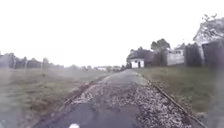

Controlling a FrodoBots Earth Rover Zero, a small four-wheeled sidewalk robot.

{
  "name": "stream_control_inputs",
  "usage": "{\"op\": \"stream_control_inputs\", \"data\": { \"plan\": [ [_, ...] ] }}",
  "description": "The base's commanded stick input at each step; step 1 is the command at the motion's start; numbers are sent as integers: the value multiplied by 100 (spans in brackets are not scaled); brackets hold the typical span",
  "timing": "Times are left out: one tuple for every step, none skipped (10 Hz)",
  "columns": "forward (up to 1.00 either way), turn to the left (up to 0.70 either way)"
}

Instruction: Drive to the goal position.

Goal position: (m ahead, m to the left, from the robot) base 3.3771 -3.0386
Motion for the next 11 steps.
{"op": "stream_control_inputs", "data": {
  "plan": [
    [70,0],
    [70,0],
    [70,0],
    [70,0],
    [70,0],
    [70,0],
    [70,0],
    [70,0],
    [70,0],
    [70,0],
    [70,0]
  ]
}}
